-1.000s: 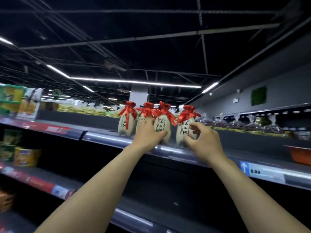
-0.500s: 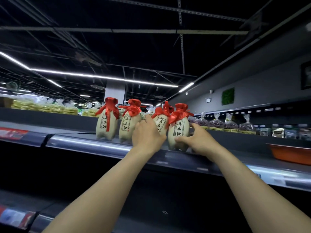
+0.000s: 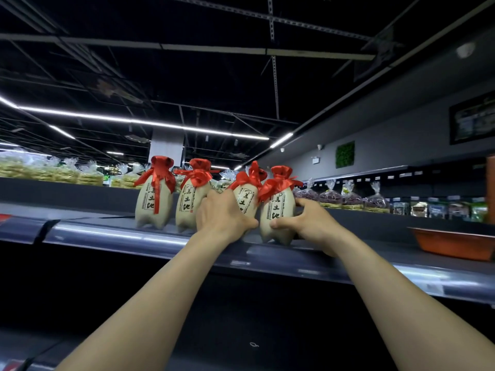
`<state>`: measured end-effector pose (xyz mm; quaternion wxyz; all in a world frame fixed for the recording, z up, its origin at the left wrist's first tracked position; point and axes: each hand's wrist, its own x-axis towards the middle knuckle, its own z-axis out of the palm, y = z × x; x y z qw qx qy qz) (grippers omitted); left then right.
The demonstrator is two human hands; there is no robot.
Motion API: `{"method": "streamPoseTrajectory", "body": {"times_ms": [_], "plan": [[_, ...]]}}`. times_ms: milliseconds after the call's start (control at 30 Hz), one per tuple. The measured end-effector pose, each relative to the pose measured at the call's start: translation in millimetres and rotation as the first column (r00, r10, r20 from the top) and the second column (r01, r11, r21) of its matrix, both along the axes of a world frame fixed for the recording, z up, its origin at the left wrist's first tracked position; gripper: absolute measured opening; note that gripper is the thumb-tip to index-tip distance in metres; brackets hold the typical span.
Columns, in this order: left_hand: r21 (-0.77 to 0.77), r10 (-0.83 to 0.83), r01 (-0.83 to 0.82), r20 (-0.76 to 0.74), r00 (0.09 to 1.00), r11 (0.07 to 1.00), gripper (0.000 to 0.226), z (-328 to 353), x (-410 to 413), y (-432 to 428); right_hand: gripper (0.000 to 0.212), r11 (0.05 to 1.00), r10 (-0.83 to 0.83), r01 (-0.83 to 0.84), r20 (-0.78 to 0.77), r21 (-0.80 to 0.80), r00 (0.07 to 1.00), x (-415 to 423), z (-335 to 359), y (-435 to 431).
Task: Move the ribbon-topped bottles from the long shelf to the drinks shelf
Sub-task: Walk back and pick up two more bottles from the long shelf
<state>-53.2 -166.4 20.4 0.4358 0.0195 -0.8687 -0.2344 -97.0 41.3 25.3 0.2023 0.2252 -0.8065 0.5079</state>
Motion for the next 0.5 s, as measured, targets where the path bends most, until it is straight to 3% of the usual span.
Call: {"method": "streamPoseTrajectory", "body": {"times_ms": [233,400,500], "plan": [[0.020,-0.062,0.062,-0.021,0.998,0.998,0.068,-0.5,1.9,-3.7,0.052,0.998,-0.063,0.062,-0.081,-0.005,0.995,3.0,-2.9,-2.4],[0.028,-0.145,0.147,-0.068,0.987,0.989,0.060,-2.5,-0.3,-5.4,0.057,0.994,-0.105,0.102,-0.148,-0.029,0.983,12.5,-2.1,0.6],[0.093,-0.252,0.261,-0.098,0.963,0.961,0.054,-7.5,-4.6,-1.3,0.047,0.989,-0.137,0.124,-0.192,-0.075,0.972,17.5,-0.8,5.5]]}}
